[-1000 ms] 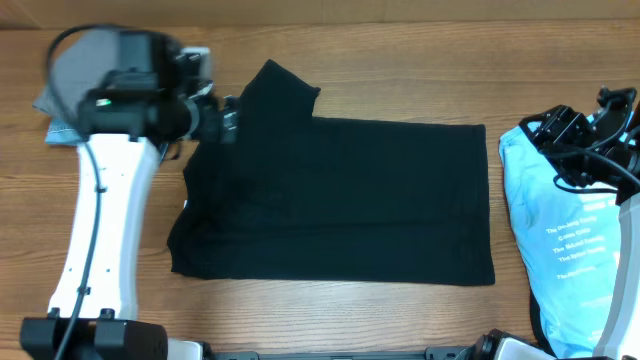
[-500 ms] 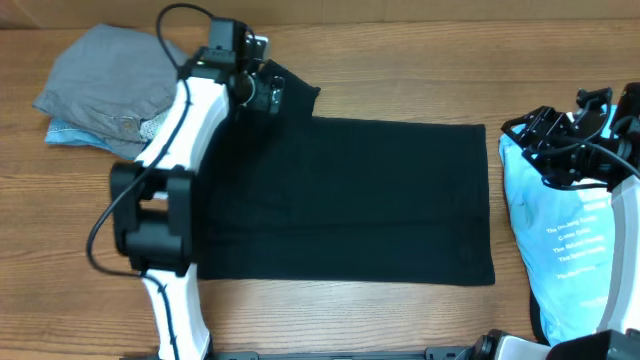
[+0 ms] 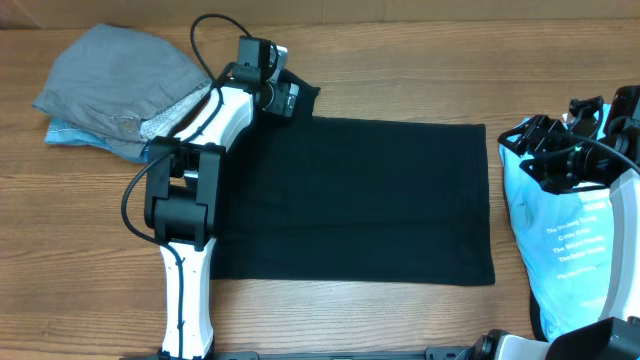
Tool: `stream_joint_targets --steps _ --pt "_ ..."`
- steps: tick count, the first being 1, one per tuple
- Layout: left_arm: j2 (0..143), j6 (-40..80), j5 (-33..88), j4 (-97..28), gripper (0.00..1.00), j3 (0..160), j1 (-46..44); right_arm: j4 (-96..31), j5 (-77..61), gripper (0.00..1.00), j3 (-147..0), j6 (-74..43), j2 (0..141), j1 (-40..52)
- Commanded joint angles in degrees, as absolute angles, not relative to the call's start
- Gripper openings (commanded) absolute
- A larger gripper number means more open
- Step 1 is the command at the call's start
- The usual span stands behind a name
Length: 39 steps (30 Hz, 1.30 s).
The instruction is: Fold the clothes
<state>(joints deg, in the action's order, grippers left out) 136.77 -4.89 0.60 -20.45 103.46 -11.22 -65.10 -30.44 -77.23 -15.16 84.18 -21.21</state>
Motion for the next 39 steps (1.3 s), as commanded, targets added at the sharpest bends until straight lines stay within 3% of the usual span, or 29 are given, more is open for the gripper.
stream_joint_targets --steps 1,6,10,11,20,29,39 --pt "138.9 -6.2 -0.8 -19.6 0.84 104.6 -11.3 -63.9 -28.9 0.72 -76.9 -14.5 84.7 -20.7" --pt "140.2 -5.5 0.5 -21.6 0.5 104.6 -11.3 -62.4 -27.9 0.72 -76.9 -14.5 85.9 -20.7" --pt "139.8 -5.6 2.0 -24.2 0.07 104.7 -11.3 -58.3 -26.5 0.72 -76.9 -14.6 87.0 -20.7" --pt "139.2 -5.6 2.0 -25.5 0.04 105.0 -11.2 -55.7 -24.8 0.72 -76.9 -14.9 87.8 -20.7" --pt "132.4 -5.6 2.0 -34.2 0.04 107.7 -11.2 -38.7 -22.1 0.66 -76.9 -16.3 97.5 -20.6" --pt "124.4 -5.2 2.4 -38.4 0.04 107.7 -11.3 -27.6 -22.1 0.66 -76.9 -16.2 109.6 -18.4" --pt "121.9 -4.7 2.9 -42.5 0.04 107.7 -11.3 -22.4 -16.6 0.66 -76.9 -16.3 117.9 -13.3"
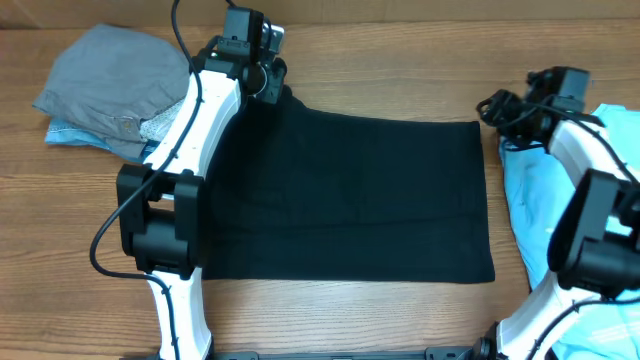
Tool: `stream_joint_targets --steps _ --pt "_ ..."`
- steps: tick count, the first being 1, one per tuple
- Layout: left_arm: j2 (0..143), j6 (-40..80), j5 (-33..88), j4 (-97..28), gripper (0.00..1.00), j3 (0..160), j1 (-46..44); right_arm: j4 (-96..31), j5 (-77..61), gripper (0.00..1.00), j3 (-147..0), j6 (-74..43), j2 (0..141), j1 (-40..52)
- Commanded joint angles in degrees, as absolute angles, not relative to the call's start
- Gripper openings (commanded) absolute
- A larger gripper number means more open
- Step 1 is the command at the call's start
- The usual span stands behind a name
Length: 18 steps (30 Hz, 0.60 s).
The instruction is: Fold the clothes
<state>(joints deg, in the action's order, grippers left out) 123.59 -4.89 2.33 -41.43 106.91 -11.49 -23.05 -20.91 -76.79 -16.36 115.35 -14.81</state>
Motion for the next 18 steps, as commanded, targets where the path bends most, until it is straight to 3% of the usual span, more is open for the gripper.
stream_joint_targets --steps 1,18 --pt "121.9 -4.7 3.0 -42.9 0.04 107.7 -11.3 -22.2 -16.1 0.66 -76.9 -16.2 118.5 -13.0" --pt "121.9 -4.7 4.5 -43.8 0.04 107.7 -11.3 -20.8 -15.5 0.55 -76.9 -16.1 121.7 -10.9"
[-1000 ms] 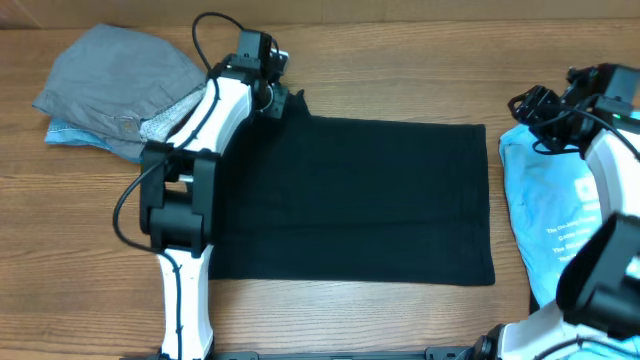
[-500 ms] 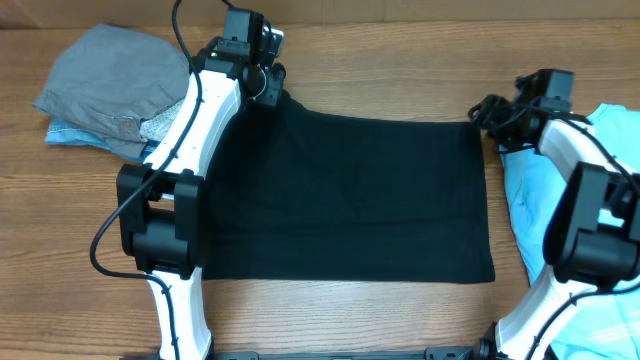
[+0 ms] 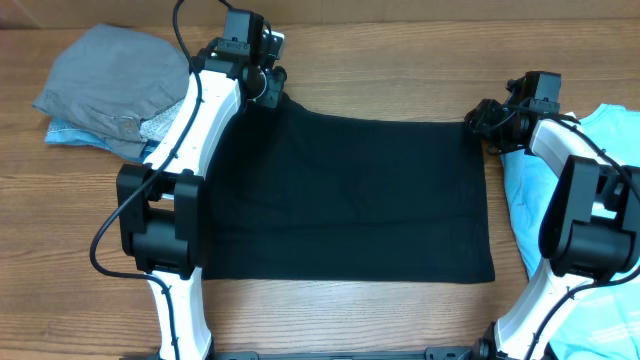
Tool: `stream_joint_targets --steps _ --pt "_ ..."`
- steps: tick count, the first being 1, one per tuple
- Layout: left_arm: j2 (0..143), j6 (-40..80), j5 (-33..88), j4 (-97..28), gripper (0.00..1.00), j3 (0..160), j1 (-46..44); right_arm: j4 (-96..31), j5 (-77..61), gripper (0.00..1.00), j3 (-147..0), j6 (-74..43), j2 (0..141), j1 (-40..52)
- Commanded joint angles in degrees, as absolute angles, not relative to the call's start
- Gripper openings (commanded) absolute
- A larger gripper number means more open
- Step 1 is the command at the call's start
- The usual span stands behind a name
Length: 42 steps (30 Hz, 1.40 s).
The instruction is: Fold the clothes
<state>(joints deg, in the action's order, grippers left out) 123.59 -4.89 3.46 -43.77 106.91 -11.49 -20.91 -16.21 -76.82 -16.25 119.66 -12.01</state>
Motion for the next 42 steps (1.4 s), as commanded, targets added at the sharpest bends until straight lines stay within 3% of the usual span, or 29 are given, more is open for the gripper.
stream_joint_targets --steps 1,6,9,11,26,42 --pt "121.9 -4.7 4.5 -43.9 0.04 107.7 -11.3 -20.8 -15.5 0.54 -76.9 -16.1 122.1 -10.6" --pt "121.9 -4.7 4.5 -44.3 0.04 107.7 -11.3 -21.5 -15.5 0.36 -76.9 -16.0 122.5 -9.6" --pt "121.9 -4.7 4.5 -44.4 0.04 107.7 -11.3 -22.0 -15.4 0.11 -77.0 -16.3 122.1 -9.8" --pt "121.9 -4.7 4.5 -44.6 0.04 107.7 -11.3 -22.3 -15.5 0.05 -77.0 -16.5 121.4 -10.4" --pt "121.6 -1.7 0.7 -53.5 0.04 107.8 -11.3 -28.1 -15.4 0.04 -77.0 -16.0 109.7 -11.7" --pt "120.5 2.2 3.6 -75.4 0.04 107.8 -11.8 -49.9 -12.7 0.04 -77.0 -14.7 107.7 -15.2"
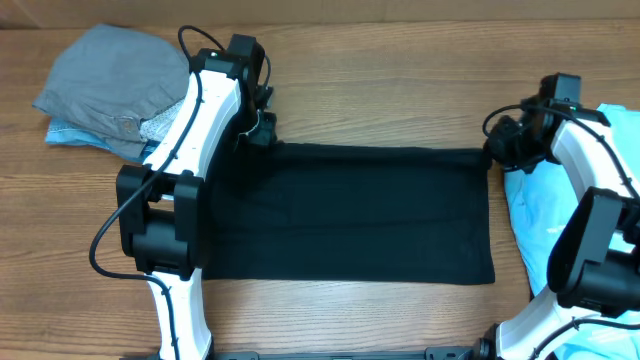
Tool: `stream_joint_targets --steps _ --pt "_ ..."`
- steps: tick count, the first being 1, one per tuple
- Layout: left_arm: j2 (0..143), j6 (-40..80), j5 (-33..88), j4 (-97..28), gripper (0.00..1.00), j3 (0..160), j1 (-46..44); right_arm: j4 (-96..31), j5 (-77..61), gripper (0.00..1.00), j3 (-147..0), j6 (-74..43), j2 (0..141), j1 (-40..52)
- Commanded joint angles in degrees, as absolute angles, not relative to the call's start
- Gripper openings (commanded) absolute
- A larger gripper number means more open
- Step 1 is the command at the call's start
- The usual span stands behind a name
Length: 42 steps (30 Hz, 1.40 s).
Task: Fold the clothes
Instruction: 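Fold the top edge down toward the bottom edge with both grippers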
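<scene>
A black cloth (350,215) lies spread flat across the middle of the table, seen from overhead. My left gripper (262,131) is at its far left corner, and it looks shut on the fabric there. At the far right corner sits my right gripper (497,150), which also looks shut on the cloth. The far edge runs straight between the two grippers, slightly lifted. The fingertips are hidden by the wrists and the dark fabric.
A pile of grey clothes (115,70) with a light blue piece (65,133) under it lies at the far left. A light blue garment (560,215) lies along the right edge, under my right arm.
Both grippers have moved toward the front of the table. The cloth's far edge has come with them and now lies nearer, so the cloth looks shorter front to back.
At first my left gripper was at the cloth's far left corner while the right one hovered over the light blue garment. The right gripper was then near the far right corner, then on it. Now both corners are drawn frontward.
</scene>
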<state>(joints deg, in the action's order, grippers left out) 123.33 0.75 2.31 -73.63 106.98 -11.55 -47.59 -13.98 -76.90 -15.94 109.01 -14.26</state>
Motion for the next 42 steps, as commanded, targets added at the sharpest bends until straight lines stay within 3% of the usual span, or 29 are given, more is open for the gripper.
stream_joint_targets --steps 1,31,42 --pt "120.4 2.2 4.2 -76.1 0.04 107.8 -11.8 -51.0 -12.6 0.04 -77.0 -14.4 107.7 -15.2" --pt "120.4 3.0 2.0 -96.9 0.04 107.7 -14.3 -74.4 -5.3 0.04 -77.0 -13.0 107.7 -15.1" --pt "116.3 3.1 1.5 -96.7 0.04 97.3 -14.4 -77.7 -3.5 0.04 -77.0 -13.0 107.7 -15.1"
